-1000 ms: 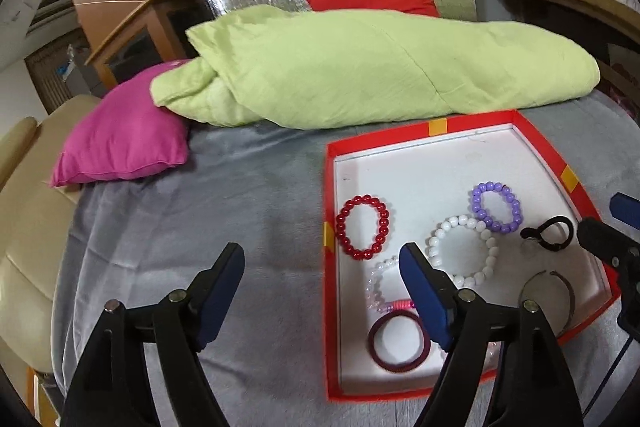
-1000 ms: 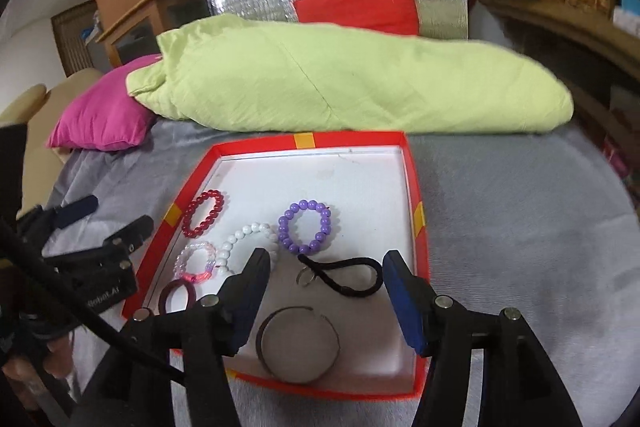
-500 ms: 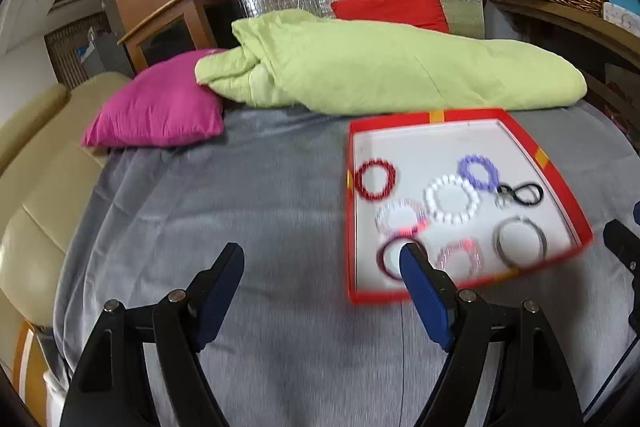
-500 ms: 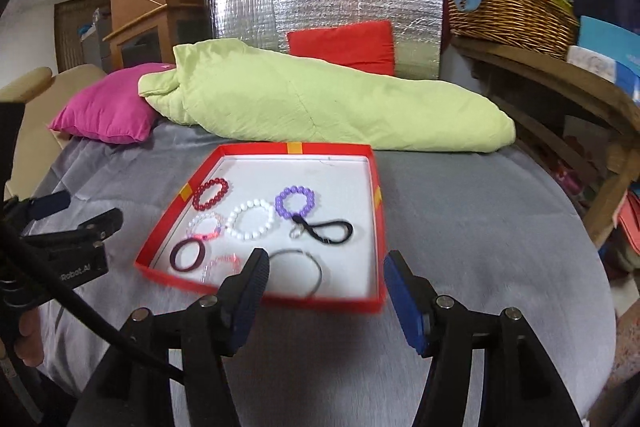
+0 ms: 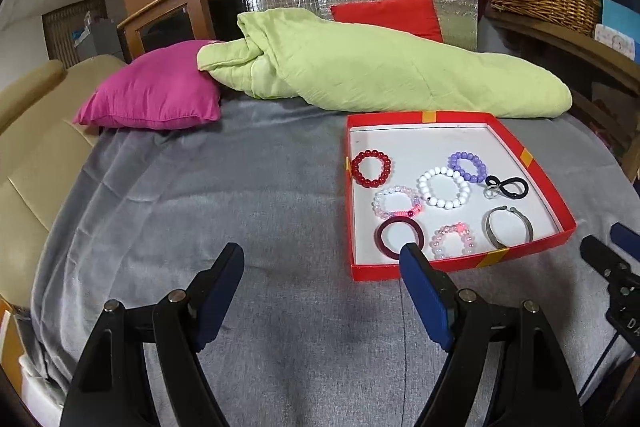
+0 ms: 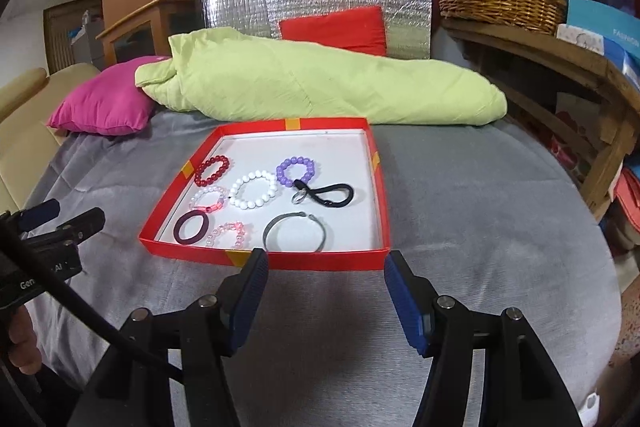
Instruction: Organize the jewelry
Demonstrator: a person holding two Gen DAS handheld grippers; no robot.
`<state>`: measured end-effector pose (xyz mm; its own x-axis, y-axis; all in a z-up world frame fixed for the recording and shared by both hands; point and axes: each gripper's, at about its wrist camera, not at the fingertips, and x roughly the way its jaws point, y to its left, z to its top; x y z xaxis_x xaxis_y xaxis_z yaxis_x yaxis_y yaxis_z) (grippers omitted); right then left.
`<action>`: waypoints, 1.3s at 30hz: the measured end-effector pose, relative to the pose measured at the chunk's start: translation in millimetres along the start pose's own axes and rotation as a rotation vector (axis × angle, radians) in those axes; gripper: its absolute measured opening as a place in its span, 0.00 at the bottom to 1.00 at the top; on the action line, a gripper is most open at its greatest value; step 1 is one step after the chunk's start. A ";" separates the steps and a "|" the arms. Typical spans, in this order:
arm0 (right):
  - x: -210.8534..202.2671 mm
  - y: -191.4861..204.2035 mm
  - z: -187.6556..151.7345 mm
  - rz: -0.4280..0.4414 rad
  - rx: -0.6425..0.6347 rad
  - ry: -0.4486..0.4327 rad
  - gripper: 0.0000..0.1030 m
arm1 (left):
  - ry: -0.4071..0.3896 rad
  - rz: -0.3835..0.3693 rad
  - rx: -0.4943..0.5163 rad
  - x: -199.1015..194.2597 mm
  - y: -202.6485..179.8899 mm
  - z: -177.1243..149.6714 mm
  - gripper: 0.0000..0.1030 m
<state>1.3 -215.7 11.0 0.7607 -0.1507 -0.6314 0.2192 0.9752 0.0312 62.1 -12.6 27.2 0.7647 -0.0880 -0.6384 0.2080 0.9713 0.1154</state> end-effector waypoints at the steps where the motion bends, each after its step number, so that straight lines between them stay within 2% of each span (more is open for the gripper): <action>1: 1.3 1.3 0.3 0.003 -0.001 0.001 0.62 | 0.004 -0.014 -0.012 1.6 1.5 0.1 0.78; 3: 3.5 4.0 1.6 0.010 -0.002 0.003 0.62 | 0.008 -0.040 -0.034 4.2 3.3 0.6 0.78; 7: 5.1 4.3 4.0 0.023 0.013 0.007 0.62 | 0.007 0.005 -0.021 8.9 -0.4 1.9 0.78; 17: 1.5 -8.6 7.5 0.036 0.066 0.006 0.62 | 0.018 -0.010 0.001 12.1 -10.2 1.8 0.78; 39: 2.6 -0.7 7.1 0.019 0.047 -0.008 0.62 | 0.019 -0.006 -0.006 12.3 -5.8 0.6 0.78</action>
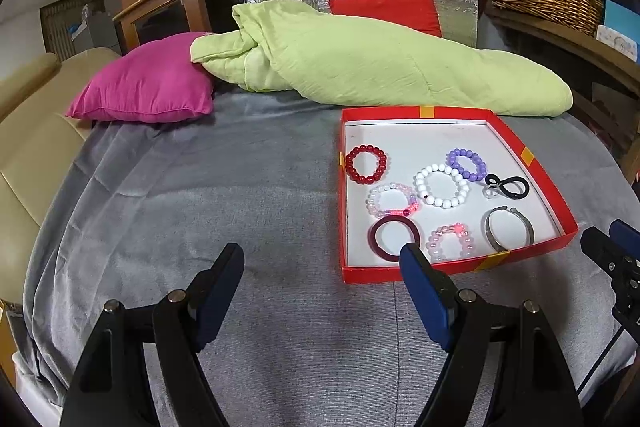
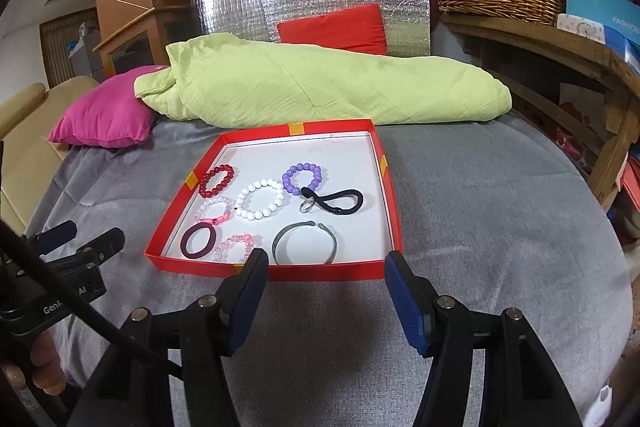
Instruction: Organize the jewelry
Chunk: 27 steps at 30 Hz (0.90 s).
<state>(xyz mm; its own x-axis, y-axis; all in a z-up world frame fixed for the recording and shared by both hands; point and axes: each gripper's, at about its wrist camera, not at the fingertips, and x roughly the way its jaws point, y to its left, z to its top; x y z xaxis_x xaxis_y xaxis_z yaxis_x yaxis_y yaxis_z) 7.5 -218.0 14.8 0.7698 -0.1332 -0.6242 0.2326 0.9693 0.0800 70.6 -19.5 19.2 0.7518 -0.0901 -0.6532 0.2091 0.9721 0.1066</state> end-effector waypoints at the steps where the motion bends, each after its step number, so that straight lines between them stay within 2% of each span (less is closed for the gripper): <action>1: 0.4 -0.2 0.0 0.001 0.002 0.002 0.62 | 0.000 0.001 -0.001 0.1 0.5 -0.1 0.78; 27: -1.7 -0.6 1.1 0.003 0.002 -0.011 0.62 | -0.001 0.013 -0.001 -0.5 2.4 0.0 0.78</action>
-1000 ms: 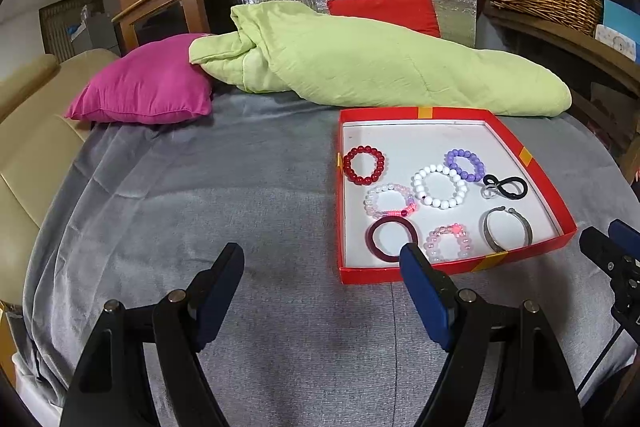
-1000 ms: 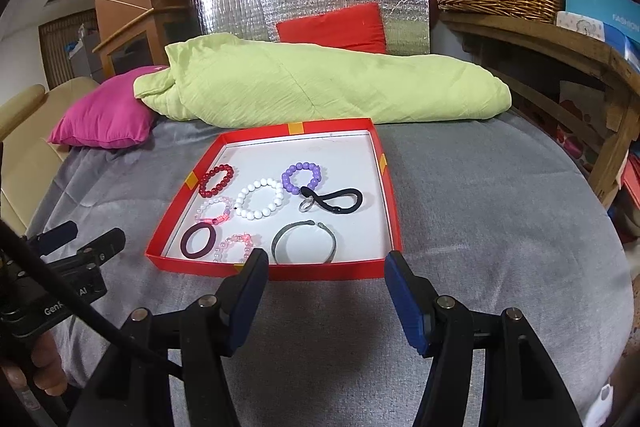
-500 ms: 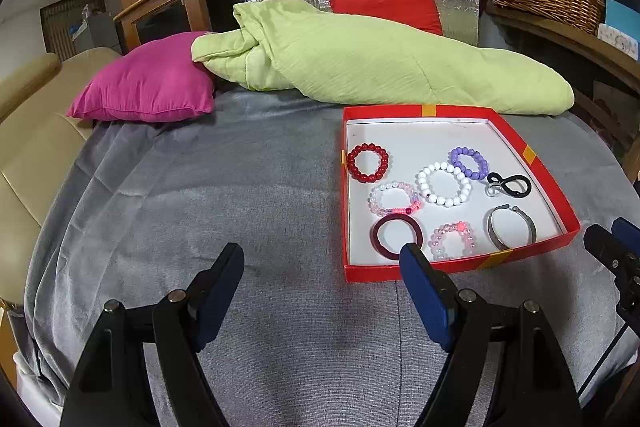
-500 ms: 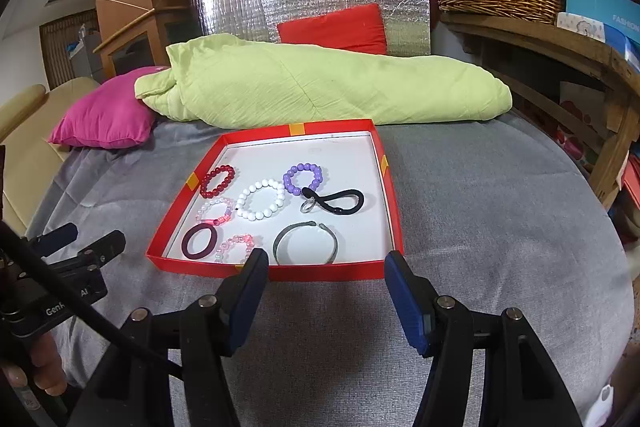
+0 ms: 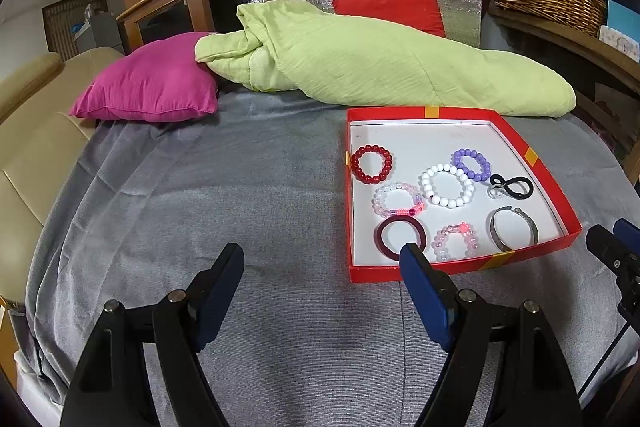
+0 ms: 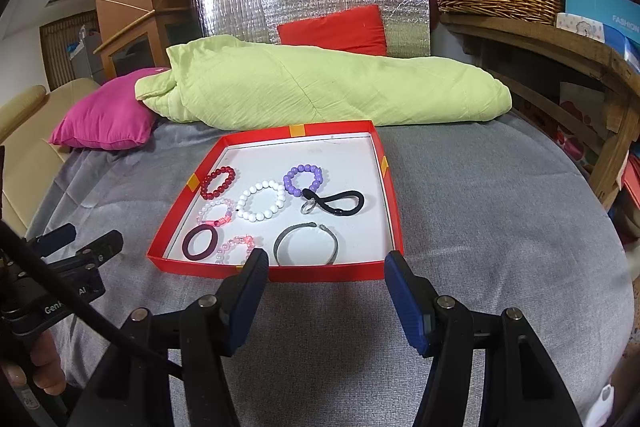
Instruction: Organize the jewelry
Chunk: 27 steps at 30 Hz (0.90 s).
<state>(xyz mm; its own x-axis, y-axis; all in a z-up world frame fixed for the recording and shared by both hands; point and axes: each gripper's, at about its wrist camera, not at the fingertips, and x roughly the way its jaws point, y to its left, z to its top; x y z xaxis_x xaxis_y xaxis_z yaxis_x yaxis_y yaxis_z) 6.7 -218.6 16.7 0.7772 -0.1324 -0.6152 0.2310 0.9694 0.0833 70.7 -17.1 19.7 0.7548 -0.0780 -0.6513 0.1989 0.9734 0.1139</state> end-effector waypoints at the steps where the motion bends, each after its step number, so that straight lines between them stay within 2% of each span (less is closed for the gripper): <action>1: -0.5 0.2 -0.2 0.000 0.000 -0.001 0.62 | 0.000 0.002 0.000 0.0 0.5 -0.1 0.78; 27: -0.5 -1.4 0.2 0.013 0.018 -0.001 0.62 | 0.008 0.015 -0.005 0.8 5.9 -0.8 0.78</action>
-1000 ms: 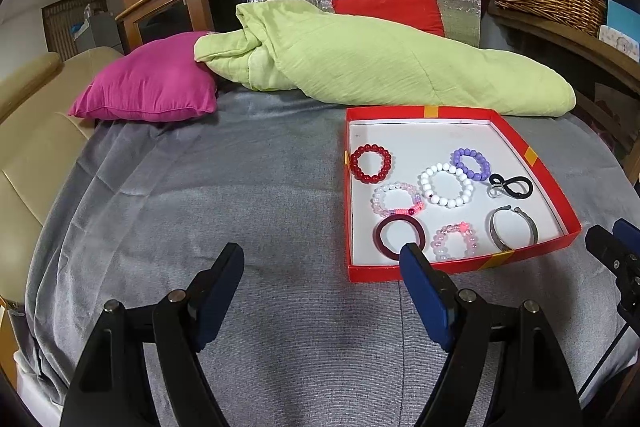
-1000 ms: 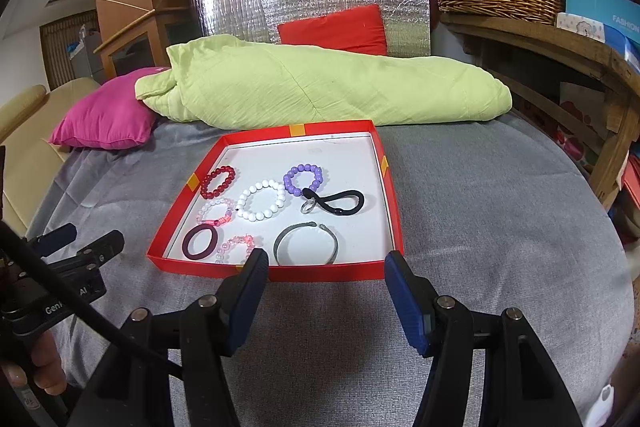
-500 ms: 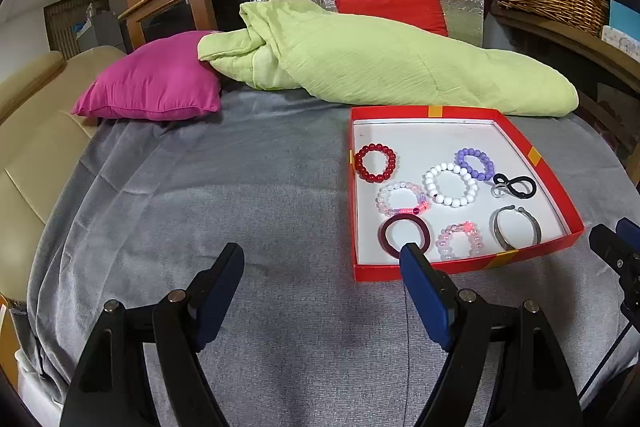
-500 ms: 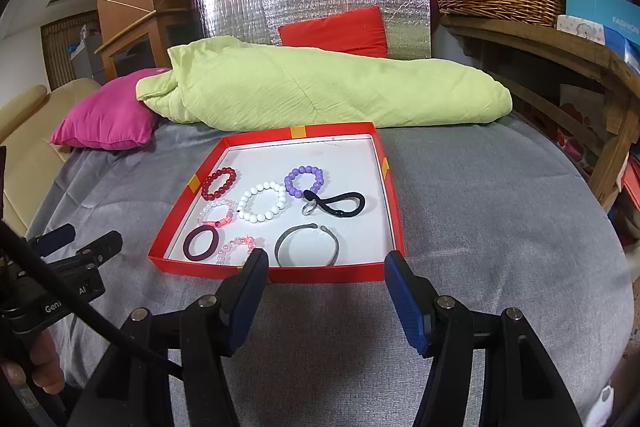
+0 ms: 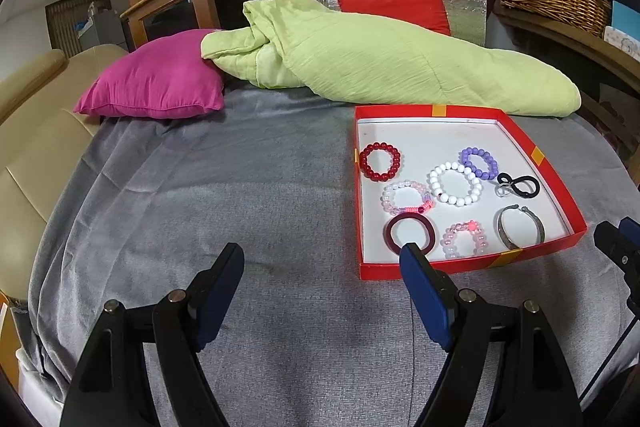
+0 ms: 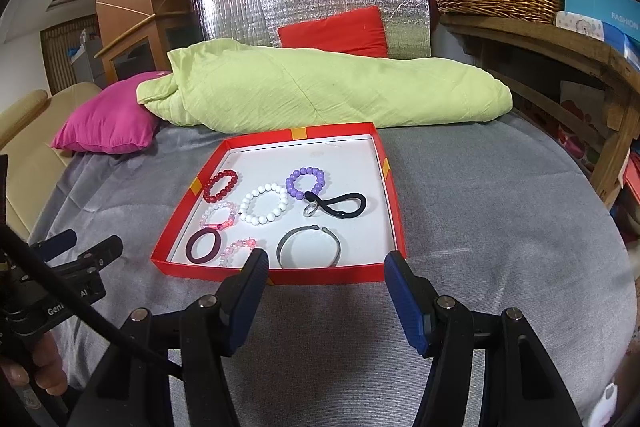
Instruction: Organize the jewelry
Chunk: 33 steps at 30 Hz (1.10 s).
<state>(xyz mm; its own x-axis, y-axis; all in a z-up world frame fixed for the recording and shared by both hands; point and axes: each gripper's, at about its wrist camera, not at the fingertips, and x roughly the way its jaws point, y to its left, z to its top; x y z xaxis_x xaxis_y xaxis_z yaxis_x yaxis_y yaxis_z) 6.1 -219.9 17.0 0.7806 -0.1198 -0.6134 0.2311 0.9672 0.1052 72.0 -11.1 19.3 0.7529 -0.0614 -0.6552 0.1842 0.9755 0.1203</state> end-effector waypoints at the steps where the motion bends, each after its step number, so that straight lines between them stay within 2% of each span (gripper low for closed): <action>1: 0.3 0.0 0.0 0.000 0.000 0.000 0.62 | 0.000 0.000 0.000 -0.1 -0.1 0.0 0.78; 33: 1.5 2.3 -1.7 -0.014 -0.023 -0.004 0.62 | -0.009 -0.011 -0.013 -1.8 3.9 0.7 0.78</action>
<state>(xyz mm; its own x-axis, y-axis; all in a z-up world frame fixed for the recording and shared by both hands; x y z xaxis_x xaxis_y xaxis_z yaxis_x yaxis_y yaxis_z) 6.8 -217.6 15.0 0.7796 -0.1346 -0.6117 0.2292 0.9702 0.0787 71.8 -7.4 21.4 0.7565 -0.0742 -0.6498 0.1845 0.9774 0.1031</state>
